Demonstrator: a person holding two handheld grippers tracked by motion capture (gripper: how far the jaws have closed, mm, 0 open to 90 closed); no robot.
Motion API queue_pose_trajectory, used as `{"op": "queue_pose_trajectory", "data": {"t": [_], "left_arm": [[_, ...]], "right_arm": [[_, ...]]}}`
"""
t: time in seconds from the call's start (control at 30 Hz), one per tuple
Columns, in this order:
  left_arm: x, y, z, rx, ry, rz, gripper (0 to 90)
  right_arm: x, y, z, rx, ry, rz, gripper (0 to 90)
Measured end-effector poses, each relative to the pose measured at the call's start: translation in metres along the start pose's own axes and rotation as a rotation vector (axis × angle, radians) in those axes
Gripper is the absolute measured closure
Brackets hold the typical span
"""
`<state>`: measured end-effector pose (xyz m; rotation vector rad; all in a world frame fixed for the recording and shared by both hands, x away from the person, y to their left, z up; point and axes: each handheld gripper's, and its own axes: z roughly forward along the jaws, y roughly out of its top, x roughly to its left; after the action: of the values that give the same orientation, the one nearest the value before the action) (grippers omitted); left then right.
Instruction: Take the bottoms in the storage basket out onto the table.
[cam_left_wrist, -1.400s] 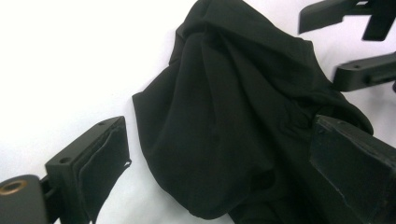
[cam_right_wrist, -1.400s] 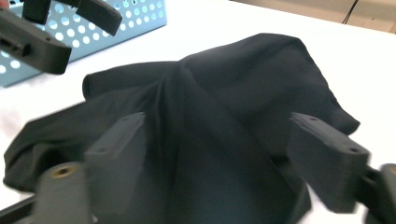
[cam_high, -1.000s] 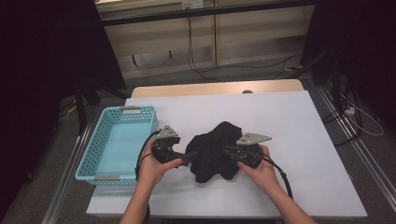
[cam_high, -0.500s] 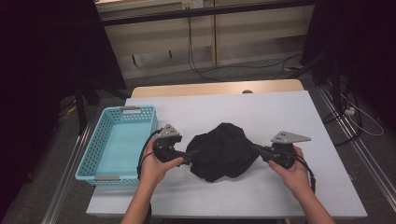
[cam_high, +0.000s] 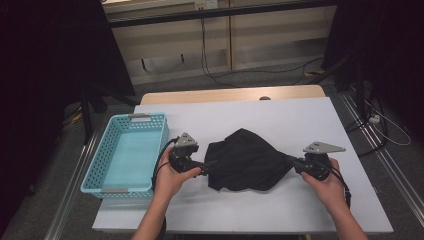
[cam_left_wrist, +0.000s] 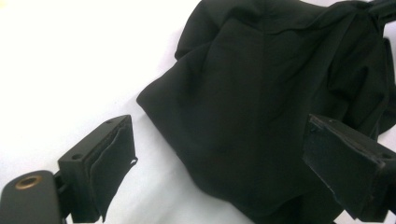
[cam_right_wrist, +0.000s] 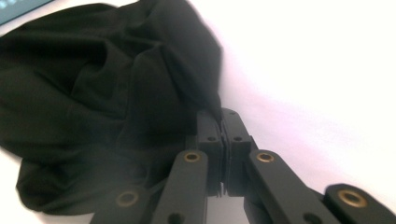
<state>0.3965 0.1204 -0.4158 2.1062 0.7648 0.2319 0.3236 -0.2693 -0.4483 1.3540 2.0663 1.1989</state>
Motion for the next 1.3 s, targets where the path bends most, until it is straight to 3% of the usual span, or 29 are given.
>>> {"op": "queue_pose_trajectory", "data": {"t": [0.03, 0.17, 0.23, 0.3, 0.33, 0.37, 0.4, 0.43, 0.5, 0.6, 0.63, 0.67, 0.7, 0.77, 0.8, 0.83, 0.9, 1.0, 1.1, 1.2, 1.23, 1.3], "left_arm": [[0.0, 0.0, 0.0, -0.009, -0.003, -0.004, 9.9], [0.0, 0.001, 0.002, -0.008, -0.004, -0.001, 10.7], [0.001, 0.001, 0.003, 0.0, -0.003, 0.005, 10.8], [0.0, 0.0, 0.005, 0.007, -0.002, 0.003, 10.8], [0.0, 0.0, 0.005, 0.007, -0.002, 0.003, 10.8], [0.0, 0.0, 0.006, 0.011, -0.002, 0.009, 10.8], [0.0, 0.0, 0.006, 0.012, 0.0, 0.001, 10.8], [0.001, -0.001, 0.005, 0.012, -0.003, -0.003, 10.9], [0.001, -0.002, 0.005, 0.008, -0.002, -0.008, 10.9], [0.002, -0.002, 0.004, 0.005, 0.003, 0.0, 11.5], [0.002, -0.001, 0.003, 0.003, 0.002, -0.007, 11.5], [0.002, -0.001, 0.003, 0.003, 0.002, -0.007, 11.6], [0.002, -0.001, 0.002, -0.005, 0.003, -0.005, 11.5], [0.003, 0.0, 0.001, -0.007, 0.0, -0.002, 11.5], [0.003, -0.001, 0.001, -0.009, -0.001, -0.012, 11.5], [0.005, -0.001, 0.0, -0.009, 0.0, -0.017, 11.5], [0.006, -0.002, 0.0, -0.013, 0.0, -0.026, 11.5], [0.007, -0.001, 0.0, -0.013, 0.0, -0.025, 11.6], [0.007, 0.0, 0.0, -0.017, -0.007, -0.019, 11.7], [0.008, 0.0, -0.001, -0.018, -0.007, -0.017, 12.0], [0.007, -0.001, -0.001, -0.019, -0.007, -0.023, 12.0], [0.006, -0.001, -0.001, -0.017, -0.011, -0.021, 12.2]], "right_arm": [[-0.007, -0.001, -0.004, -0.008, -0.037, 0.011, 88.4], [-0.014, -0.003, -0.009, -0.016, -0.048, 0.008, 83.7], [-0.014, -0.003, -0.01, -0.022, -0.045, 0.027, 70.1], [-0.009, 0.003, -0.013, -0.062, -0.045, 0.017, 58.2], [-0.009, 0.003, -0.013, -0.062, -0.045, 0.017, 58.2], [-0.002, 0.01, -0.014, -0.09, -0.042, -0.002, 52.6], [-0.002, 0.01, -0.014, -0.09, -0.042, -0.002, 52.6], [0.007, 0.018, -0.01, -0.104, -0.011, -0.044, 49.1], [0.018, 0.024, 0.0, -0.078, -0.006, -0.101, 44.8], [0.026, 0.029, 0.013, -0.067, 0.016, -0.119, 42.5], [0.031, 0.031, 0.027, -0.048, 0.03, -0.118, 42.6], [0.031, 0.031, 0.027, -0.048, 0.03, -0.118, 42.6], [0.033, 0.031, 0.039, -0.02, 0.006, -0.128, 46.9], [0.033, 0.029, 0.043, -0.005, -0.014, -0.128, 51.7], [0.031, 0.027, 0.047, 0.017, -0.021, -0.124, 58.5], [0.03, 0.025, 0.048, 0.039, -0.036, -0.14, 78.7], [0.028, 0.025, 0.047, 0.044, -0.034, -0.138, 87.9], [0.024, 0.023, 0.045, 0.048, -0.013, -0.108, 88.9], [0.018, 0.018, 0.027, 0.012, 0.008, -0.052, 89.2], [0.016, 0.015, 0.011, 0.008, 0.003, -0.061, 89.2], [0.012, 0.01, -0.002, 0.021, -0.008, -0.073, 89.2], [0.004, 0.002, -0.01, 0.041, -0.036, -0.057, 89.2]]}}
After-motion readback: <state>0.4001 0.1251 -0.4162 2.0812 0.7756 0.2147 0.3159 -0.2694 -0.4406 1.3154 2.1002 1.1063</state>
